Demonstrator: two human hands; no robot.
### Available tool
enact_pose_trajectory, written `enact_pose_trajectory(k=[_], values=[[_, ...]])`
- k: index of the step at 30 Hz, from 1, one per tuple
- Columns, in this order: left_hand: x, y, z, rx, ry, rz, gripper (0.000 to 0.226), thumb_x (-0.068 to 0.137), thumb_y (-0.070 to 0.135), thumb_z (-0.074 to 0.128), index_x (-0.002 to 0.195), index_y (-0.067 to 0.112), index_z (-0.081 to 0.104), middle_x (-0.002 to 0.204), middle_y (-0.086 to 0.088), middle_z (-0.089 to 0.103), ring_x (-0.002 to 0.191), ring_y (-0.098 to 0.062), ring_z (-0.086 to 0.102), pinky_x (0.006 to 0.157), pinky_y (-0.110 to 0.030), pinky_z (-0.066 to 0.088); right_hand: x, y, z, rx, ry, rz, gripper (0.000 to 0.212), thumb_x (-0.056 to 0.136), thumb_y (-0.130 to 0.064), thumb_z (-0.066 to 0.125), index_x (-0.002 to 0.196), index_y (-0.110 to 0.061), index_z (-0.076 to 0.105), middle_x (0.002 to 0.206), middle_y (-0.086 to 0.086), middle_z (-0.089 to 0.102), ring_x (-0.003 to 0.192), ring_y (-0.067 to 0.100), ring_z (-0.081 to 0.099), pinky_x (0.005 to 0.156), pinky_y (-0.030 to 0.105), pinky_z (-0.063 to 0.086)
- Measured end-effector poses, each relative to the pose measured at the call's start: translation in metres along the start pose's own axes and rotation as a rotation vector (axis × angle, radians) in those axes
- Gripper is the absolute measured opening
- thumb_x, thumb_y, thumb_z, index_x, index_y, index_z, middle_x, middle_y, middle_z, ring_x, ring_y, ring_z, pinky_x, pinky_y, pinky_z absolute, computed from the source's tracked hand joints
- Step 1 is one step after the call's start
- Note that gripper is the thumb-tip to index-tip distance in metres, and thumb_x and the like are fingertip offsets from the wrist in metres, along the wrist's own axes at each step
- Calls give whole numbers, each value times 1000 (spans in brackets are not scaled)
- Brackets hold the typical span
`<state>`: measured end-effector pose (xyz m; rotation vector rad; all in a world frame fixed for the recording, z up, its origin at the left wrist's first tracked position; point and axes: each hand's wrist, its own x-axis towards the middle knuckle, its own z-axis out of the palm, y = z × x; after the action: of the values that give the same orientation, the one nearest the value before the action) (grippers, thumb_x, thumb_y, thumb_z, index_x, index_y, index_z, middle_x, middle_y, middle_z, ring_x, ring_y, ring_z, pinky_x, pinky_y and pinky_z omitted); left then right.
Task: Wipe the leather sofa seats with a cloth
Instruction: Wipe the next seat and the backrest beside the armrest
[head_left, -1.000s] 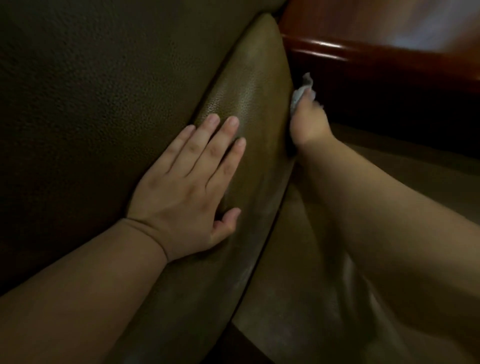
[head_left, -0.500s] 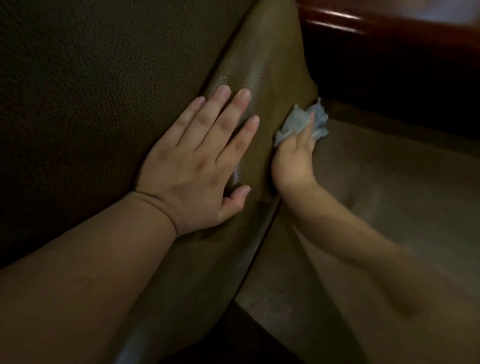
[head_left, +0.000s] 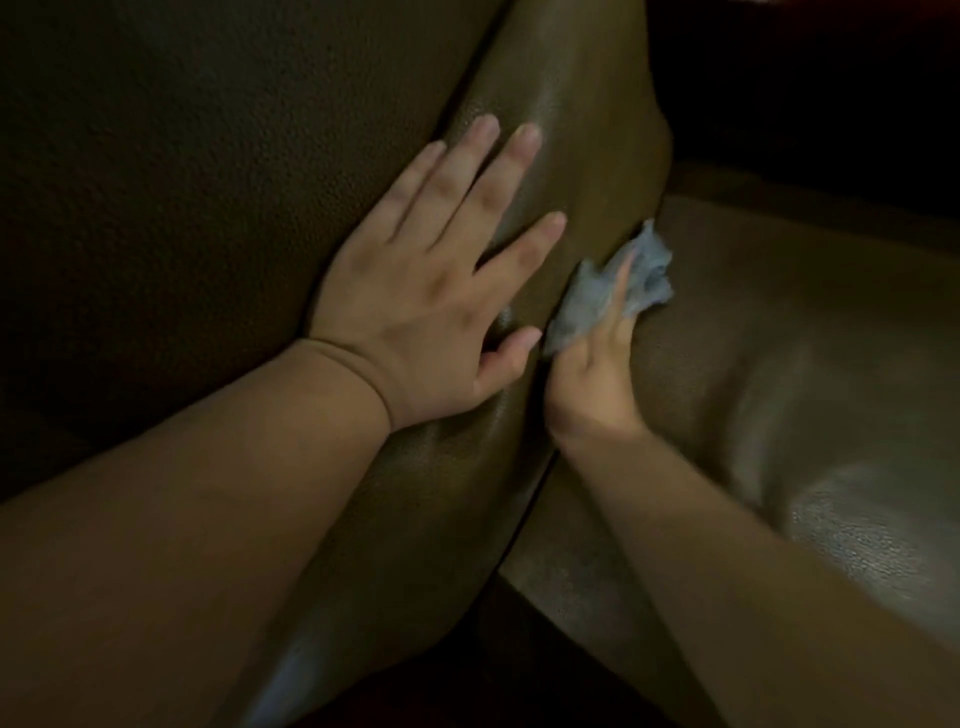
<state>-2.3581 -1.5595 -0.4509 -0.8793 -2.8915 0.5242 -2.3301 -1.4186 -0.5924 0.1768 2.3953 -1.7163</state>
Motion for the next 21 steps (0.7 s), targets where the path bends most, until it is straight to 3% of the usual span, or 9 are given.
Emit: enact_pose_trajectory(k=[3, 4, 6, 10, 12, 14, 16, 18, 21], values=[[-1, 0, 1, 9, 17, -10, 72, 95, 55, 48, 157, 19, 46, 172, -24, 18, 158, -44, 18, 128, -54, 16, -87, -13, 4, -14, -258, -74, 83, 102, -39, 30, 145, -57, -37, 161, -17, -42, 154, 22, -32, 127, 49, -12], [-2, 0, 1, 11, 19, -9, 71, 96, 55, 47, 158, 19, 46, 172, -23, 18, 158, -44, 18, 128, -54, 16, -113, -18, 2, -46, -378, -76, 85, 102, -40, 30, 135, -62, -45, 152, -26, -49, 149, 15, -41, 127, 47, -15], [-2, 0, 1, 13, 16, -10, 71, 96, 54, 46, 158, 19, 46, 172, -23, 18, 159, -44, 18, 129, -54, 16, -119, -9, -4, -208, -479, -72, 88, 99, -41, 29, 143, -44, -47, 156, -14, -50, 148, 18, -42, 129, 52, -6], [-2, 0, 1, 12, 21, -12, 71, 95, 54, 46, 158, 20, 46, 172, -23, 19, 159, -43, 18, 129, -53, 15, -6, -10, -9, -3, -81, 18, 85, 91, -37, 32, 165, -20, -6, 173, 15, -4, 159, 35, 3, 128, 56, 13], [-2, 0, 1, 16, 19, -10, 71, 96, 54, 45, 158, 20, 44, 172, -23, 18, 159, -43, 18, 129, -52, 14, 42, -20, -11, 49, 121, 107, 81, 93, -43, 29, 165, -13, 8, 170, 23, 9, 157, 43, 13, 125, 63, 19], [-1, 0, -1, 10, 16, -17, 72, 95, 53, 45, 158, 20, 44, 172, -23, 18, 159, -43, 17, 129, -52, 14, 32, -11, -2, -85, 144, -65, 70, 105, -28, 40, 163, -1, 12, 167, 32, 11, 153, 55, 11, 120, 73, 18], [-1, 1, -2, 7, 12, -20, 71, 95, 53, 46, 158, 19, 45, 172, -23, 18, 159, -43, 17, 129, -52, 14, -21, -2, 3, -188, 21, -228, 73, 110, -21, 40, 165, -14, -9, 172, 9, -17, 158, 38, -16, 125, 67, 1], [-1, 2, -1, 11, 1, -22, 72, 95, 53, 45, 158, 19, 44, 172, -22, 17, 159, -43, 17, 129, -53, 14, -86, 6, 2, -192, -250, -222, 84, 109, -27, 34, 151, -42, -38, 156, -22, -46, 148, 14, -41, 127, 57, -10], [-1, 0, 0, 17, -4, -20, 72, 95, 53, 45, 159, 20, 43, 172, -22, 17, 159, -43, 16, 129, -54, 15, -106, 5, -6, -166, -505, -102, 91, 103, -43, 32, 134, -48, -53, 149, -12, -56, 138, 19, -54, 125, 57, -13]])
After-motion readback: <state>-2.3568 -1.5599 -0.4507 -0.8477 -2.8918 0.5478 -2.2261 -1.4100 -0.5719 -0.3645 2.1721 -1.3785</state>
